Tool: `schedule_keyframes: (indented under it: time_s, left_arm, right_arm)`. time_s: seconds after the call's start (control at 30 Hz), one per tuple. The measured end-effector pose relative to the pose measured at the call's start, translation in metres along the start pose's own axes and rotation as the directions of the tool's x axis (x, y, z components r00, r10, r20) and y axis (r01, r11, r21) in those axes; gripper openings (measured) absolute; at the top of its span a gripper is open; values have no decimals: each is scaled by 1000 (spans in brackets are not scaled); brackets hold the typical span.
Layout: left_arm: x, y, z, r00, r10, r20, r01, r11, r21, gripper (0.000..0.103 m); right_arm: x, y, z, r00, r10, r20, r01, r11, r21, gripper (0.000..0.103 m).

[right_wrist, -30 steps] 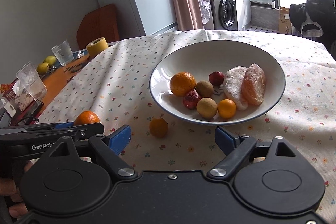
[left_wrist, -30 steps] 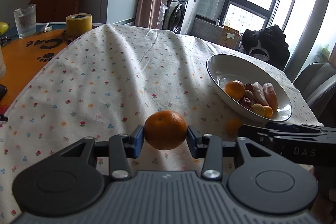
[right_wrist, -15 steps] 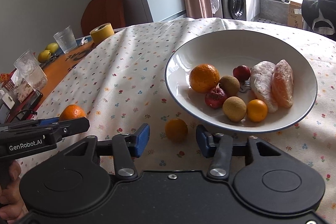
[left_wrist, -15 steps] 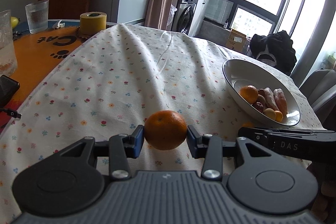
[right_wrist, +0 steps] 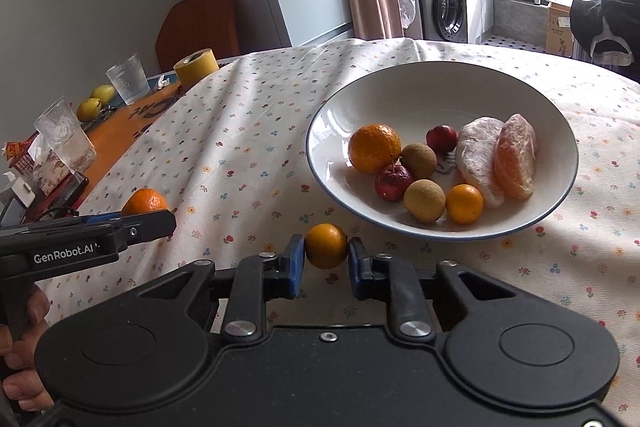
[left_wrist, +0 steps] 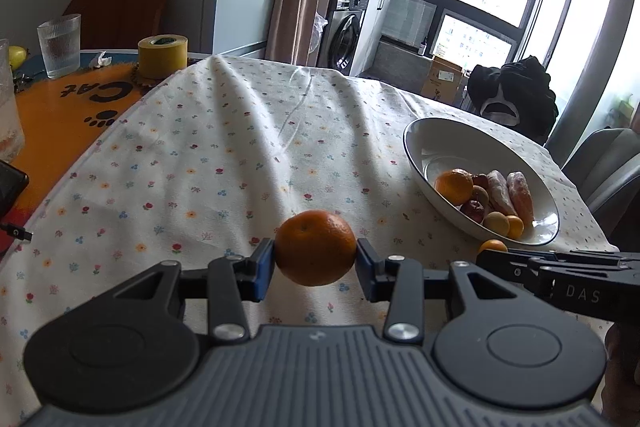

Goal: Organize fruits
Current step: 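Carry the large orange with the left tool while the right tool carries the small orange to the bowl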

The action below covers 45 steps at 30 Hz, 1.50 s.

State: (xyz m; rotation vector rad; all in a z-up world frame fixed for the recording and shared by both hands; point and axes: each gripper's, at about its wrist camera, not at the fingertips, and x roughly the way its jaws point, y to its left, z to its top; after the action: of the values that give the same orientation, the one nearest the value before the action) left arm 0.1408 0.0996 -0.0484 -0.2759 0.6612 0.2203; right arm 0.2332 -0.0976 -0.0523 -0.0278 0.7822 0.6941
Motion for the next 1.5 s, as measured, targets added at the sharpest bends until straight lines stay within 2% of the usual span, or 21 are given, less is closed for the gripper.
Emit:
schedule_keyframes:
  time_s: [0.57, 1.5]
  left_arm:
    - [2, -24, 17, 999, -27, 24, 26, 999, 45, 42]
    - [39, -72, 54, 997, -74, 36, 70, 993, 97, 42]
  right_arm:
    - [-31, -20, 10, 997, -32, 71, 31, 999, 19, 21]
    - [-37, -67, 32, 988, -81, 130, 71, 994, 83, 21]
